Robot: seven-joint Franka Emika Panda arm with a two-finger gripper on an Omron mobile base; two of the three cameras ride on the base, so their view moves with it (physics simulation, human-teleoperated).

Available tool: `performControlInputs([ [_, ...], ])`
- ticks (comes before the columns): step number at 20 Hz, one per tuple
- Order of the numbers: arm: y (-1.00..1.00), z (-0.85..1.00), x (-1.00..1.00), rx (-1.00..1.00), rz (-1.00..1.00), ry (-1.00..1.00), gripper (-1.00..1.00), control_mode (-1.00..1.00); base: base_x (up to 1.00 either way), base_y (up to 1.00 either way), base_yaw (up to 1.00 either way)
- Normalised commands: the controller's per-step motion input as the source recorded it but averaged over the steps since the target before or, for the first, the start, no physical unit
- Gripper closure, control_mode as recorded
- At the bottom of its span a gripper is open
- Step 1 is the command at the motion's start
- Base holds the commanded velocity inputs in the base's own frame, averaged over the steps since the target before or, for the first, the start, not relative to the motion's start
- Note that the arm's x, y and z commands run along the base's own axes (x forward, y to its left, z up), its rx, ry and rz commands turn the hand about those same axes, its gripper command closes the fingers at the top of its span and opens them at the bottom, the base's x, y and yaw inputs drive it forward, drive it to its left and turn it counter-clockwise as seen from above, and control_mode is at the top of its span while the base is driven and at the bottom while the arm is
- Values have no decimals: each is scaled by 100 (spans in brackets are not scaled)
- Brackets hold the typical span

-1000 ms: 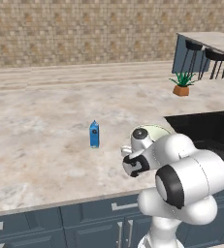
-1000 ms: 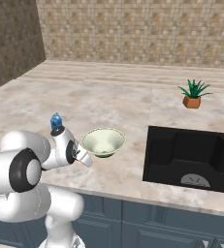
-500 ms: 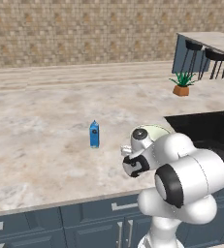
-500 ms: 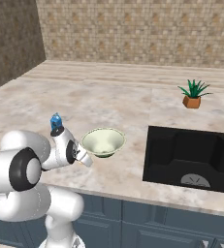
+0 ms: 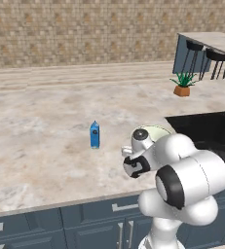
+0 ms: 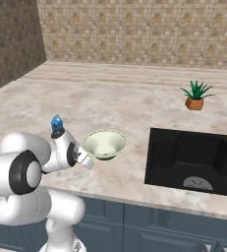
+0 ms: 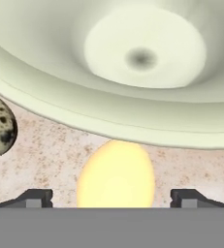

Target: Gather the eggs and milk located in the vicinity of the sink area and place them right next to the bowl.

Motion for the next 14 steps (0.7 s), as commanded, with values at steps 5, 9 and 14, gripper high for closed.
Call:
performControlInputs([
  [5,1,33,-19,0,0,0,-100,-100,0,0,0],
  [9,7,50,-33,0,-2,0,-100,-100,0,0,0],
  [14,12,72,-13,1,-2,1,-100,-100,0,0,0],
])
